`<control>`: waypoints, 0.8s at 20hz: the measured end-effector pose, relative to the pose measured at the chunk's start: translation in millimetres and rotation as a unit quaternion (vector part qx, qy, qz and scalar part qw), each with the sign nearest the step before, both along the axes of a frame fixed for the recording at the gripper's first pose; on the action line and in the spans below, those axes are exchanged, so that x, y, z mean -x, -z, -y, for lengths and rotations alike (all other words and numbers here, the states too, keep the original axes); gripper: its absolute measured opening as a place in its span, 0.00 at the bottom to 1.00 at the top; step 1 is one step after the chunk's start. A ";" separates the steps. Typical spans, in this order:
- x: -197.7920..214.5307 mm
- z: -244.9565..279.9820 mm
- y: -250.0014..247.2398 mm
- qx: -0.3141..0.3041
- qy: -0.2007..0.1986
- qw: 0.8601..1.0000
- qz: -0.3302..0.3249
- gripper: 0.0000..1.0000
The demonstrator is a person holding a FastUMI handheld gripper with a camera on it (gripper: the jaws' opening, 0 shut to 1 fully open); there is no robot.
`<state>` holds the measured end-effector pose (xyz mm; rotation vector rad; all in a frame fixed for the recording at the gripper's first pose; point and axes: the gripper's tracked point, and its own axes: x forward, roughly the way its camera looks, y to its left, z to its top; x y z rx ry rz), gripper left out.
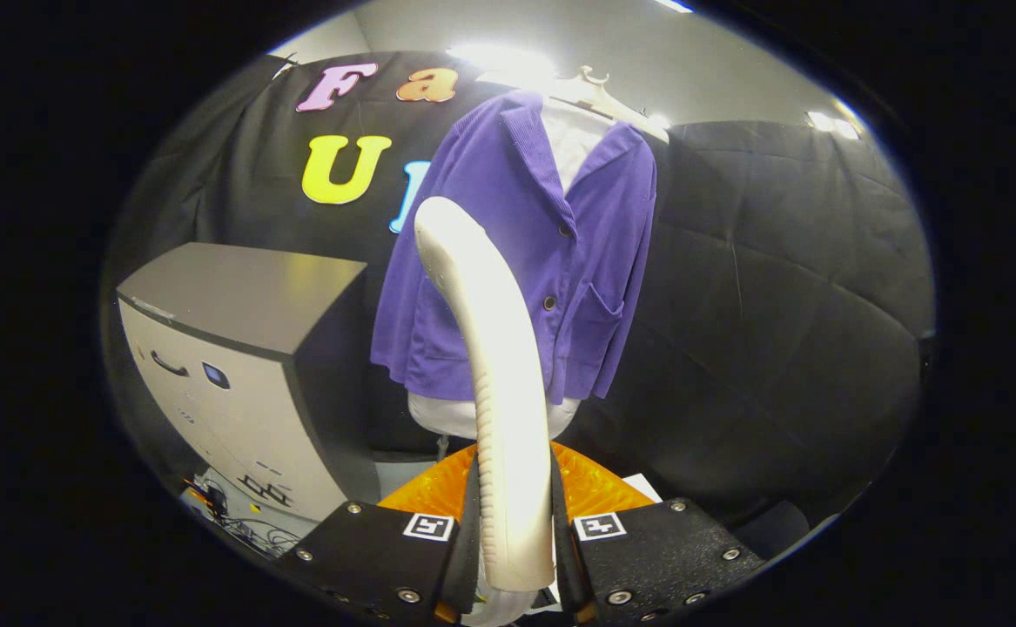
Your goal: Iron the clothes twice with a garment steamer, once on the left side and once on the right side.
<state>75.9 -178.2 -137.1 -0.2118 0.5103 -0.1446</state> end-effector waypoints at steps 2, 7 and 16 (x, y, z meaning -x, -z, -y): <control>3.5 -22.2 -22.1 -0.012 -0.011 1.000 0.022 0.36; 14.9 -92.4 -70.7 -0.079 -0.020 0.994 0.070 0.36; 53.6 -166.8 -121.7 -0.140 -0.031 0.975 0.169 0.36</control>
